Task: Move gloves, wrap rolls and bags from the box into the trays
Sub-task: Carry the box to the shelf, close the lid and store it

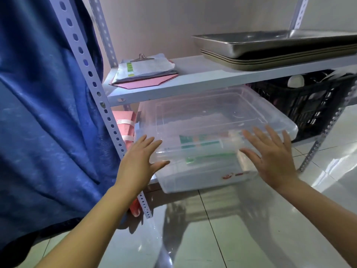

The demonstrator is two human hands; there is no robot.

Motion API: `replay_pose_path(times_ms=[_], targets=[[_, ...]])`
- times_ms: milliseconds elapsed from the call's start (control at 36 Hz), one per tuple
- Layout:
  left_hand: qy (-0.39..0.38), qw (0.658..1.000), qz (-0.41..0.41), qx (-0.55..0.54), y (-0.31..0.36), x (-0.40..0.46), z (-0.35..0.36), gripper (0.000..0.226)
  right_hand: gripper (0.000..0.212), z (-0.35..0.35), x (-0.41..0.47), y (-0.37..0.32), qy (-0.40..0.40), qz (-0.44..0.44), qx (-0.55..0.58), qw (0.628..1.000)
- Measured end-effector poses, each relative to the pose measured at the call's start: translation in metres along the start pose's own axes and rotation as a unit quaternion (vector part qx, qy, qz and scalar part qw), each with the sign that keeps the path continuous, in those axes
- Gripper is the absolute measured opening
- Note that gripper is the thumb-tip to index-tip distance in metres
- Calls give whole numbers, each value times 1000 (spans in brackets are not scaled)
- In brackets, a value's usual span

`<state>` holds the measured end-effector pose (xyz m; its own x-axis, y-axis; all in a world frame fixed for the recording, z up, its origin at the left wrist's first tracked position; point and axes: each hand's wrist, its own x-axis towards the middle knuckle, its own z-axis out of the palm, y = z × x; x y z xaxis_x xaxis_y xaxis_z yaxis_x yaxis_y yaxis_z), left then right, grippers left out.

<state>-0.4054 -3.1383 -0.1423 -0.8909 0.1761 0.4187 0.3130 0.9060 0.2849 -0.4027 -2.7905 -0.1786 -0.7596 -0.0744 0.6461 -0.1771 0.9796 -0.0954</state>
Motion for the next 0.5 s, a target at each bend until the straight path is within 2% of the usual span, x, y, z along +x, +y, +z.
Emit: replay_pose_path(times_ms=[139,250,389,500], targets=[[40,999,18,16,1,18,19,50,48,23,35,6,-8,47,44,998],[73,996,40,-2,0,32,27,52,46,33,58,14,-17,62,48,997],[63,996,39,-46,-13,39,26,57,48,31,66,14,-23,51,36,998],[136,986,87,-39,-15,33,33,44,48,32,78,14,-39,59,40,997]])
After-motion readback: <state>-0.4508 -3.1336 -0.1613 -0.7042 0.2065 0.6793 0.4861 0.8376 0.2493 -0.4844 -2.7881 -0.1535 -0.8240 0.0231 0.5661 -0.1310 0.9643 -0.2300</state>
